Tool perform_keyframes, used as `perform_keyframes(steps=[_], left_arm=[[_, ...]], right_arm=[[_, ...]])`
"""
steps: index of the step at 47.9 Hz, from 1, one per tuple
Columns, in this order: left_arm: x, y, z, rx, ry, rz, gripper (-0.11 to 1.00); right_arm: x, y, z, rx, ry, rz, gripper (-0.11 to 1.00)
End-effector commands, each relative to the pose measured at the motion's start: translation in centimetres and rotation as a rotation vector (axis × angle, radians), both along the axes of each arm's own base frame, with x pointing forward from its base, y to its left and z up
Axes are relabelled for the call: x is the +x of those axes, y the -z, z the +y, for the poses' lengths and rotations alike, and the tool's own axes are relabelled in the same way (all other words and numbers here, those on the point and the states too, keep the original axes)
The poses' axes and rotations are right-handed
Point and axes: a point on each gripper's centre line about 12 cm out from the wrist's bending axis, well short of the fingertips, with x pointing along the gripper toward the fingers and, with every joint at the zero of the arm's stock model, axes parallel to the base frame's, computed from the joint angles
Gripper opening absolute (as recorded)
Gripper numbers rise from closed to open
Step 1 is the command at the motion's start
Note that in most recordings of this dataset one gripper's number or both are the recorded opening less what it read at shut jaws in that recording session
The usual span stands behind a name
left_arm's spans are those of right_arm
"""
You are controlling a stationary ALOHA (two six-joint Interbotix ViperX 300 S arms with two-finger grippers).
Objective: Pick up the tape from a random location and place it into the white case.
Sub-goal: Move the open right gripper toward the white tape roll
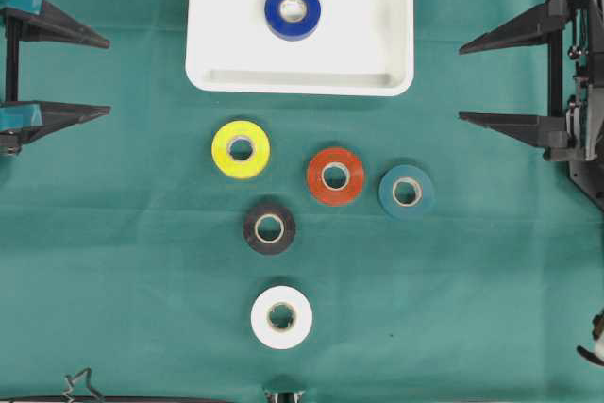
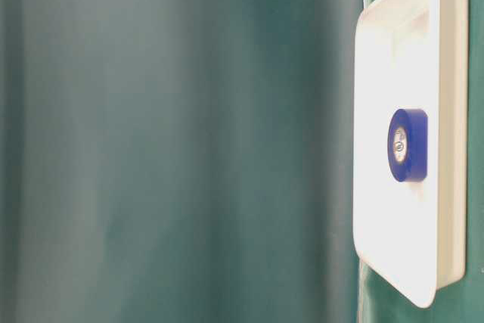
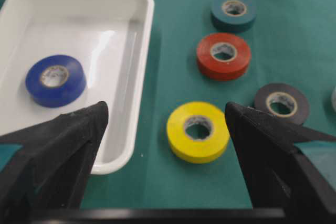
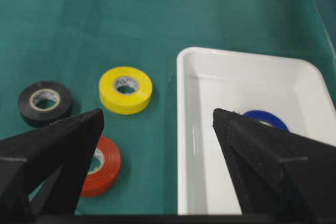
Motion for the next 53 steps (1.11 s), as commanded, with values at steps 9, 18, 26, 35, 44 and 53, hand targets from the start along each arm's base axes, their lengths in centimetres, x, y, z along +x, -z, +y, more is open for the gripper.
perform_keyframes(steps=[9, 18, 26, 35, 44, 53], left_arm=[[0.2, -0.6, -0.1, 0.0, 0.003, -0.022, 0.98], [0.2, -0.6, -0.1, 0.0, 0.003, -0.022, 0.98], [0.2, -0.6, -0.1, 0.0, 0.003, -0.022, 0.98], [0.2, -0.6, -0.1, -0.002, 0.002, -0.022, 0.98], [0.2, -0.6, -0.1, -0.003, 0.002, -0.022, 0.98], [0.2, -0.7, -0.1, -0.001, 0.002, -0.026, 0.98]], right_arm=[[0.2, -0.7, 0.1, 0.015, 0.0, -0.001, 0.92], [0.2, -0.5, 1.2, 0.035, -0.047, 0.01, 0.92], [0.2, -0.5, 3.0, 0.034, -0.133, 0.014, 0.92], [-0.1, 0.0, 5.4, 0.031, -0.244, 0.044, 0.92], [-0.6, 0.0, 7.8, 0.028, -0.354, 0.05, 0.92], [-0.8, 0.2, 8.2, 0.023, -0.378, 0.056, 0.92]])
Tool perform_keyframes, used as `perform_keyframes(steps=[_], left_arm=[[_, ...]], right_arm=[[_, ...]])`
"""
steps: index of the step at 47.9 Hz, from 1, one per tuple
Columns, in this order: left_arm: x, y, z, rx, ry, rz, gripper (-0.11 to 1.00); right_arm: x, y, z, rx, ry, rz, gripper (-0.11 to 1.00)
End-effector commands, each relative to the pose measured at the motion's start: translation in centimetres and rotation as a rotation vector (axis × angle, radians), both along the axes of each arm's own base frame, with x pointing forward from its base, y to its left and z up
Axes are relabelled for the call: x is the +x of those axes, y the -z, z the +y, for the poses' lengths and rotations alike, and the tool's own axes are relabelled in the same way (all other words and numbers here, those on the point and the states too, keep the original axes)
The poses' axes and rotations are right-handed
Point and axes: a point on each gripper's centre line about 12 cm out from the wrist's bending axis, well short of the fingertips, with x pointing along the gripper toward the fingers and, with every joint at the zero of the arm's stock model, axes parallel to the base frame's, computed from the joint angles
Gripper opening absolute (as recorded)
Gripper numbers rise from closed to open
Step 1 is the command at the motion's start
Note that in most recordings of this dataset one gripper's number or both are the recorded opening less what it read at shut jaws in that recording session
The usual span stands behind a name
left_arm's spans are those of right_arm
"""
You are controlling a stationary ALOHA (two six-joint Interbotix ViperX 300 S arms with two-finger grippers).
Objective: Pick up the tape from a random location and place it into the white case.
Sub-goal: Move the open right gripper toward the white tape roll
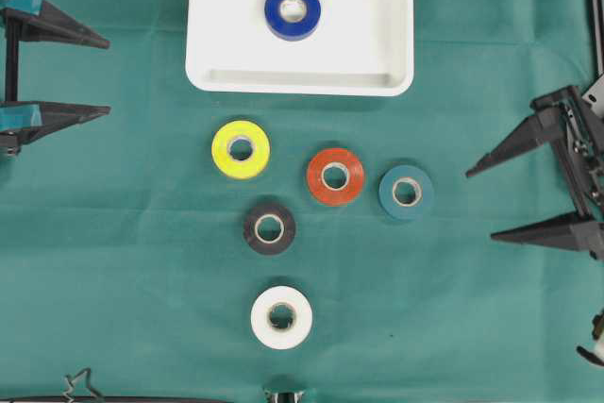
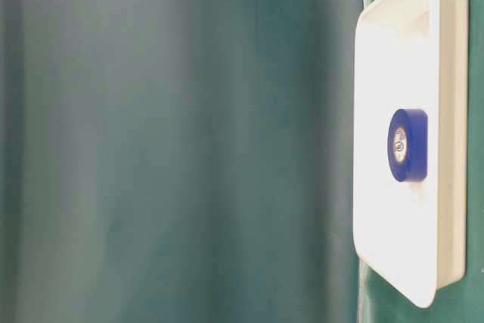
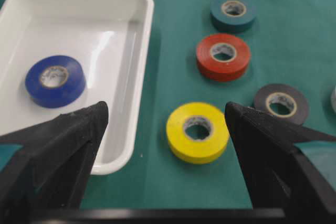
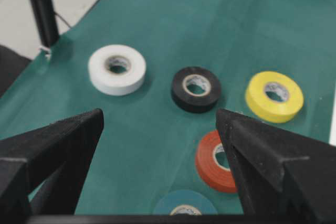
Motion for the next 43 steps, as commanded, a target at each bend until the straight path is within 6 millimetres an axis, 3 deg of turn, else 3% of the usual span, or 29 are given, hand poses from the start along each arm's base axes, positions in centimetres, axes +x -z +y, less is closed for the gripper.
perform_keyframes(steps=[1, 21, 43], left_arm=[[0.2, -0.6, 0.0, -0.003, 0.0, -0.022, 0.98], [0.2, -0.7, 0.0, -0.004, 0.0, -0.022, 0.98], [0.4, -0.4, 0.0, -0.002, 0.001, -0.011, 0.98]], right_arm=[[0.3, -0.8, 0.1, 0.004, -0.002, -0.016, 0.92], [2.0, -0.9, 0.8, -0.001, -0.004, -0.013, 0.92], [9.4, -2.1, 3.3, -0.024, -0.01, 0.014, 0.92]])
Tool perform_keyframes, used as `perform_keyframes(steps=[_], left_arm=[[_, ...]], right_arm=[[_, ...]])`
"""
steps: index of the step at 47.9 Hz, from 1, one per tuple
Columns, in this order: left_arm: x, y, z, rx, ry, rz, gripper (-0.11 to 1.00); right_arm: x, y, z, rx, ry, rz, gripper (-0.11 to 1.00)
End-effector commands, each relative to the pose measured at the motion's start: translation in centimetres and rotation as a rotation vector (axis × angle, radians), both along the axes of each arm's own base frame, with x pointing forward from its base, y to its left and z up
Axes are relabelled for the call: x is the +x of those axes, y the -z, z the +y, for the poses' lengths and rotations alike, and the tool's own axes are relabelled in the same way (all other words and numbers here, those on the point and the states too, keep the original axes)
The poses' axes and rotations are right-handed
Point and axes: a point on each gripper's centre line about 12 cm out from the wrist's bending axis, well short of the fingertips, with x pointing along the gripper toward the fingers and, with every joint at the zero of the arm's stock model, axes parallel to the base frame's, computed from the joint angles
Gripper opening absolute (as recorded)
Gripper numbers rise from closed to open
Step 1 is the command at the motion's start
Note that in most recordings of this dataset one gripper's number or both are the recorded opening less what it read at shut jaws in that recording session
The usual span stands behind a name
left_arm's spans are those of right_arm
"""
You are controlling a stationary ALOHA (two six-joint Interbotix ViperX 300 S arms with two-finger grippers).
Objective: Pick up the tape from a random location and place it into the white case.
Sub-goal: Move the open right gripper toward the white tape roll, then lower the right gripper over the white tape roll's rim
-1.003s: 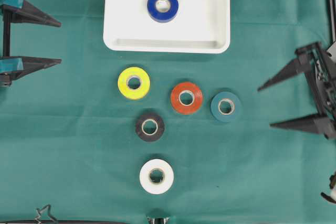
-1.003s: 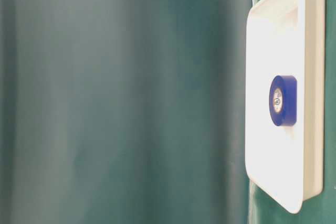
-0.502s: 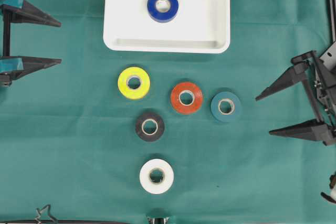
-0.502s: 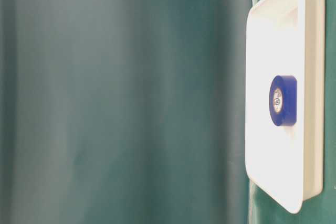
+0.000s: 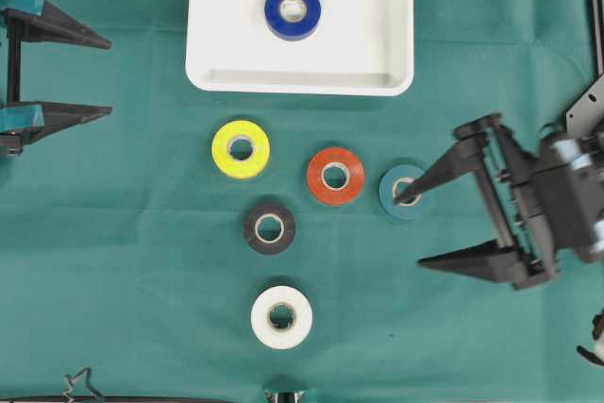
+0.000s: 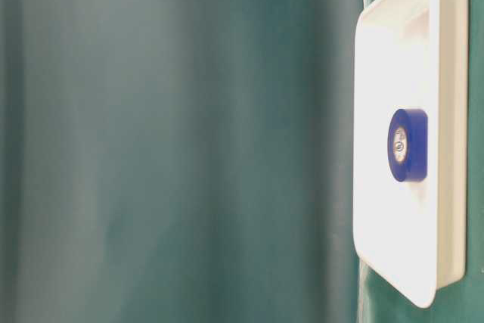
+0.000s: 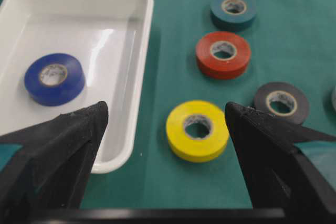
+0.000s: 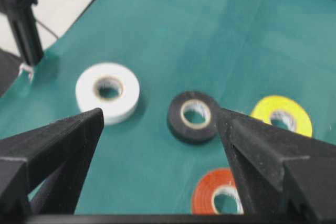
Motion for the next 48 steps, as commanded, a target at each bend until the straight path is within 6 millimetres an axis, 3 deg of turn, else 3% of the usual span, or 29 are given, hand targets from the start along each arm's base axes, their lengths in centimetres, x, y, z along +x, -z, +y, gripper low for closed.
perform_keyframes(steps=[1, 27, 39, 48], left_arm=[[0.2, -0.5, 0.0, 0.0, 0.001, -0.017, 0.98], [0.2, -0.2, -0.1, -0.003, 0.002, -0.005, 0.98], [0.1, 0.2, -0.1, -0.002, 0.003, 0.006, 0.98], [0.1, 0.2, -0.1, -0.002, 0.004, 0.008, 0.98]], right_arm=[[1.9, -1.5, 0.7, 0.009, -0.002, -0.031, 0.92], [12.4, -2.7, 4.5, 0.003, -0.004, -0.014, 0.92], [14.5, -2.7, 5.2, -0.014, 0.005, 0.068, 0.92], [15.3, -2.0, 5.6, -0.025, 0.03, 0.222, 0.92]])
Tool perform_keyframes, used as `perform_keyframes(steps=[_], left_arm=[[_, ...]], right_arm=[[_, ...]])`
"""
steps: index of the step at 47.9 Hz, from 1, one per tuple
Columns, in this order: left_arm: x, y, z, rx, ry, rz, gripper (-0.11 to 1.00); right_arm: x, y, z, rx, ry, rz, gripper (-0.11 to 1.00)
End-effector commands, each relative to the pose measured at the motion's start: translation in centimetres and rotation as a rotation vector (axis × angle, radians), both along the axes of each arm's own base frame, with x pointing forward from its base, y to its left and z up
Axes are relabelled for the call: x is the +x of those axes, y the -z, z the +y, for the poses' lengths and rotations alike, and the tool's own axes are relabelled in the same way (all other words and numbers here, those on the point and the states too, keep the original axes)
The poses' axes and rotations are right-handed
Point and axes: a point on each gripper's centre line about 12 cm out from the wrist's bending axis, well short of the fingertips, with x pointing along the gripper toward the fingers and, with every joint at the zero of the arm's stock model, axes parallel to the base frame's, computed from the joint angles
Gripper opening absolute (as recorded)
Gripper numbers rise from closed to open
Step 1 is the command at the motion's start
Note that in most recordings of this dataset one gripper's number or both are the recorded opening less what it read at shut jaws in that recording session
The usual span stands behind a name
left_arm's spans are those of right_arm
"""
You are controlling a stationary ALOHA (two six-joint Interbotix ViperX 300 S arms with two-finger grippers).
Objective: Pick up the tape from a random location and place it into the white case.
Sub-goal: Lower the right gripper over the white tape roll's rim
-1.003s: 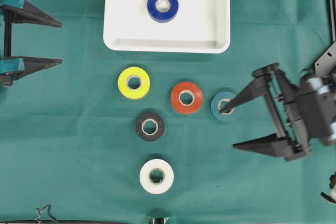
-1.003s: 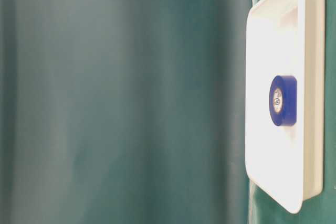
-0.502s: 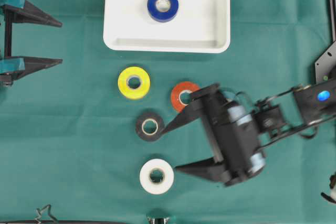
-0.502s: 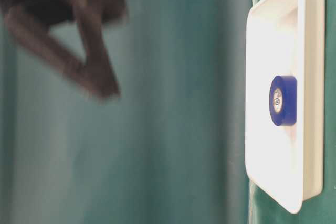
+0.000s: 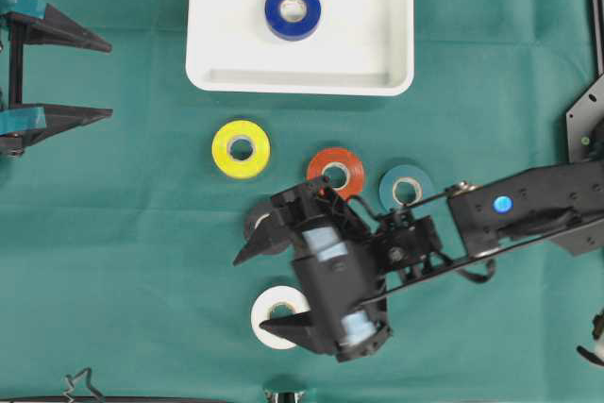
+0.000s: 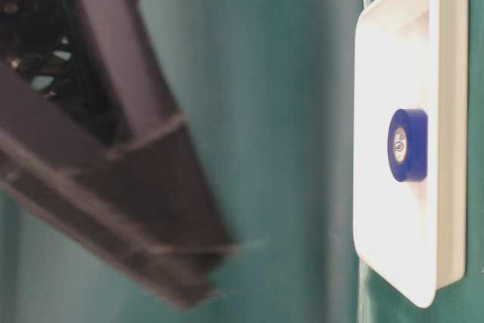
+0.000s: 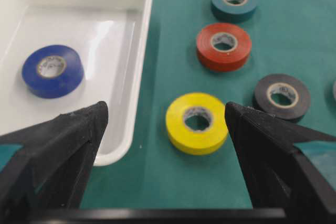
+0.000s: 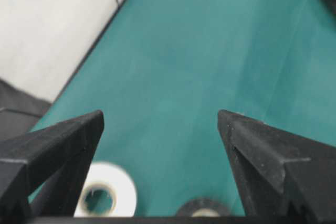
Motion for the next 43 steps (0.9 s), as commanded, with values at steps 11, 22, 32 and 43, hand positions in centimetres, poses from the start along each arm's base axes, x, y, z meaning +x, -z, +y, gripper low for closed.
perform_keyframes(steps=[11, 22, 32, 43], left_arm=[[0.2, -0.4, -0.1, -0.001, 0.003, -0.009, 0.98], [0.2, -0.4, -0.1, -0.002, 0.002, -0.011, 0.98], [0.2, -0.4, -0.1, -0.002, 0.002, -0.009, 0.98], [0.2, -0.4, -0.1, -0.001, 0.003, -0.009, 0.98]], right_arm=[[1.1, -0.6, 0.5, -0.029, 0.052, 0.239, 0.92], [1.2, -0.3, 1.3, -0.079, 0.046, 0.358, 0.92], [1.1, -0.1, 1.3, -0.093, 0.045, 0.372, 0.92], [1.2, -0.1, 1.2, -0.093, 0.046, 0.372, 0.92]])
